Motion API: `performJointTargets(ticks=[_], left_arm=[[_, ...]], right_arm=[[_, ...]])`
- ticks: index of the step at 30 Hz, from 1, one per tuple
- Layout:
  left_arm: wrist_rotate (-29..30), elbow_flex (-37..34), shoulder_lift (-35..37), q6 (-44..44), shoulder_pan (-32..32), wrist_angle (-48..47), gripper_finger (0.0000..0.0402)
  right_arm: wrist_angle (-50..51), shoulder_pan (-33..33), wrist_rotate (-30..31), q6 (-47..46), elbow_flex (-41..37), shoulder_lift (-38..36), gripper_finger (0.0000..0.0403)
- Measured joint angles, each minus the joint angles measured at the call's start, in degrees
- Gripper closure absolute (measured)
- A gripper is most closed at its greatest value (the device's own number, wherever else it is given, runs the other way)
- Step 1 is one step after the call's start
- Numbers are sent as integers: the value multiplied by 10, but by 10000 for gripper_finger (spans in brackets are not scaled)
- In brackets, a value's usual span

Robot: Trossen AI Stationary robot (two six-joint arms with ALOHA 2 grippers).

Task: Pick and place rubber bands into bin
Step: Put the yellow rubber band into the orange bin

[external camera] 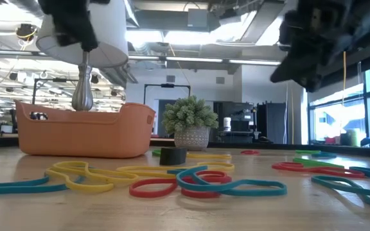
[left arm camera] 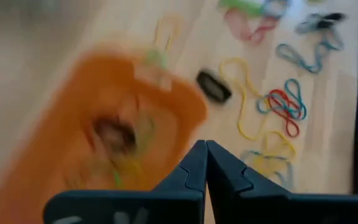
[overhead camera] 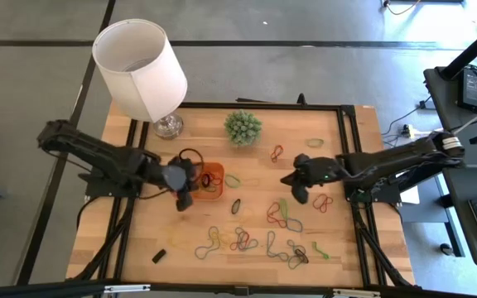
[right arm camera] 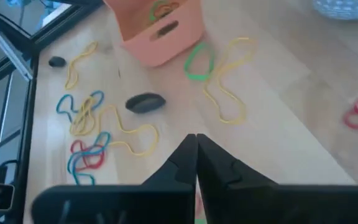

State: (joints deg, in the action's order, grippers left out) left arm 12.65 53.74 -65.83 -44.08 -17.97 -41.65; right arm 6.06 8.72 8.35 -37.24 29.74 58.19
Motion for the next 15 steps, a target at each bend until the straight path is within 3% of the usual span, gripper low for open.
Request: performJointTargets(ticks=[5, 10, 15], left_arm=[[-37, 58, -75, -247, -54, -93, 400], [-38, 64, -115, -446, -125, -96, 399], [-37, 64, -159, -583, -179, -100, 397]], right_arm=[[-2, 0, 1, 34, -40, -66, 396], [-3, 0, 1, 69, -50, -94, 399], [-3, 0, 1, 91, -50, -96, 391]])
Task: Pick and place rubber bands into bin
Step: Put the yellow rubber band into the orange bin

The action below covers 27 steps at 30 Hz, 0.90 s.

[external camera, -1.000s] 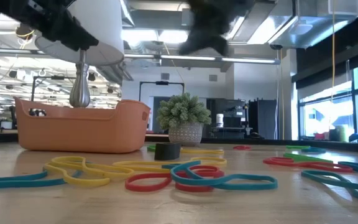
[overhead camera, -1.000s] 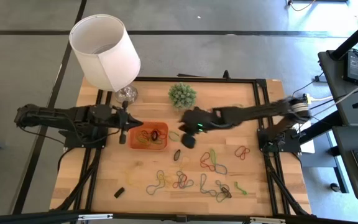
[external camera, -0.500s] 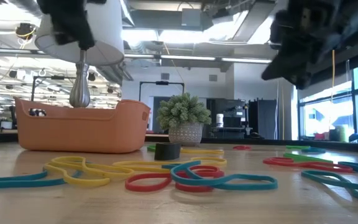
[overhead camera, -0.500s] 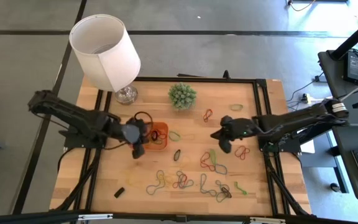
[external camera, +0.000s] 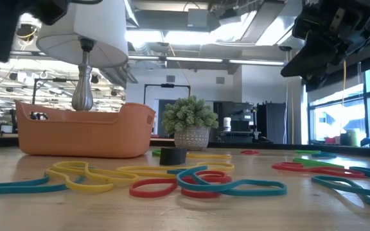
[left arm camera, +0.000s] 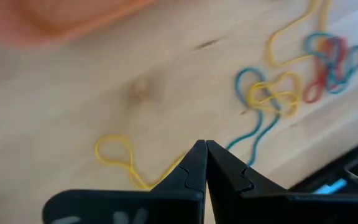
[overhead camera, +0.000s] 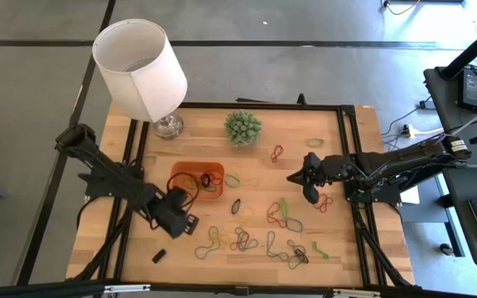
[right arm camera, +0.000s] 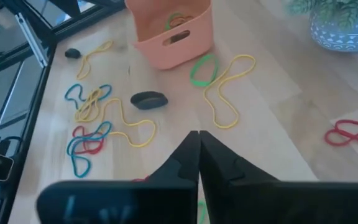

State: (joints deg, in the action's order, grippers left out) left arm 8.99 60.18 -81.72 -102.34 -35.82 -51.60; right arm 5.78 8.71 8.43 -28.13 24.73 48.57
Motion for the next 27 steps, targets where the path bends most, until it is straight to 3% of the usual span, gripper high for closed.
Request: performJointTargets(ticks=[3, 8, 19, 27], left_arm=[[-5, 0, -28, -40, -18, -8, 392], [-67, 0, -72, -75, -34, -10, 366], [-108, 0, -161, -76, -46, -15, 287], [-191, 0, -213, -73, -47, -14, 291]], right_arm=[[0, 0, 0, 2, 0, 0, 392], [0, 0, -6, 3, 0, 0, 399], [0, 0, -6, 4, 0, 0, 390], [1, 0, -6, 3, 0, 0, 389]])
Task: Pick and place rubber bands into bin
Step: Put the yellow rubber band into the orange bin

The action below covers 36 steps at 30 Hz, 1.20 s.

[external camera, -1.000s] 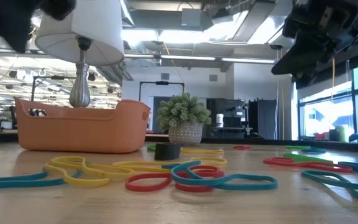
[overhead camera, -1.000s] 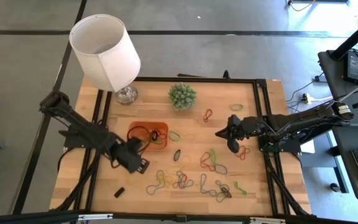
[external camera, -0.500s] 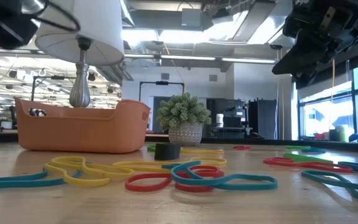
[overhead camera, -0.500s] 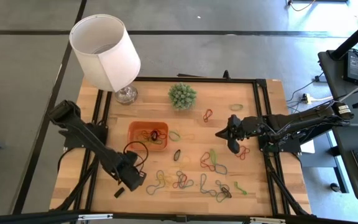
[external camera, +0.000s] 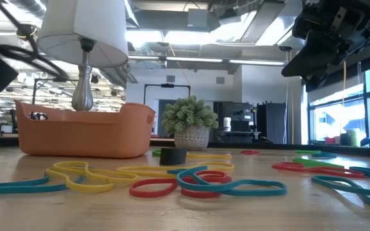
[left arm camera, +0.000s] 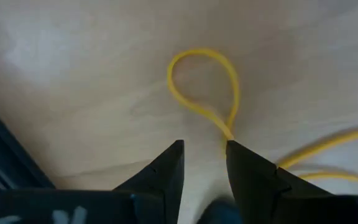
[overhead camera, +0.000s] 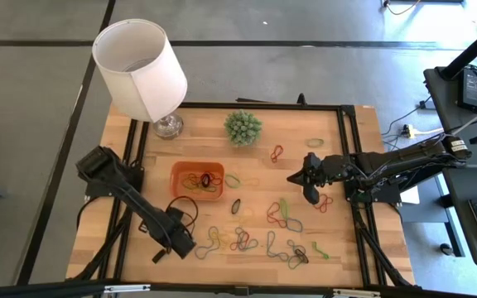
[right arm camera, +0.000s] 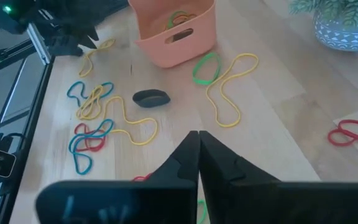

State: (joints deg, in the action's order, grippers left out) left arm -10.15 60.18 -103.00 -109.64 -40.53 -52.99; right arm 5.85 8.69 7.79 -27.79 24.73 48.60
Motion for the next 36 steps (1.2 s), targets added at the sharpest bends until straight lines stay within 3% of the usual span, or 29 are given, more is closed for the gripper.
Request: performJointTargets(ticks=[8, 14, 28, 36], left_arm=[[-5, 1, -19, 39, 5, 27, 336], [6, 0, -8, 44, 12, 37, 395], [32, 0, 63, 19, 20, 30, 400], [126, 0, 133, 30, 20, 28, 400]], right_arm=[[1, 0, 0, 1, 0, 0, 389], [0, 0, 0, 11, 0, 0, 389], [0, 0, 1, 11, 0, 0, 389], [0, 0, 1, 11, 0, 0, 389]])
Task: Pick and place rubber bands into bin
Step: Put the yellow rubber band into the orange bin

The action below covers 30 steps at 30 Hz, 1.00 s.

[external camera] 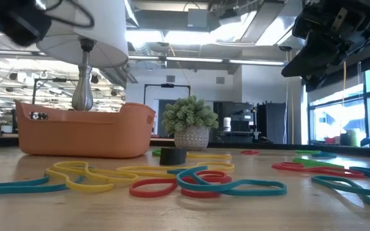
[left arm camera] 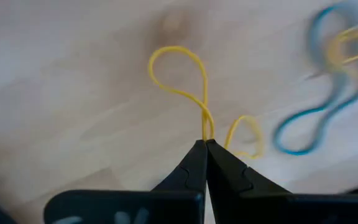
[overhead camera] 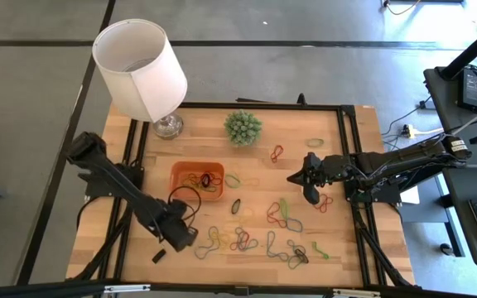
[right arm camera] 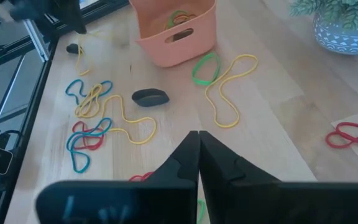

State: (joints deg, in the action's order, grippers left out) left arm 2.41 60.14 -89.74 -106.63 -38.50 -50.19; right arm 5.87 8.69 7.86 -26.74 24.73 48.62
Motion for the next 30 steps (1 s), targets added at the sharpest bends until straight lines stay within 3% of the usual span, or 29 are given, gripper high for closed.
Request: performJointTargets(ticks=[15, 23, 30], left_arm=[[214, 0, 178, 143, 28, -53, 400], [215, 0, 220, 336, 150, -117, 400], [163, -3, 224, 517, 270, -145, 400]], right_arm=[[-1, -3, 10, -22, 0, 0, 389], [-16, -24, 33, -82, 0, 0, 389], [-25, -32, 58, -132, 0, 0, 389]])
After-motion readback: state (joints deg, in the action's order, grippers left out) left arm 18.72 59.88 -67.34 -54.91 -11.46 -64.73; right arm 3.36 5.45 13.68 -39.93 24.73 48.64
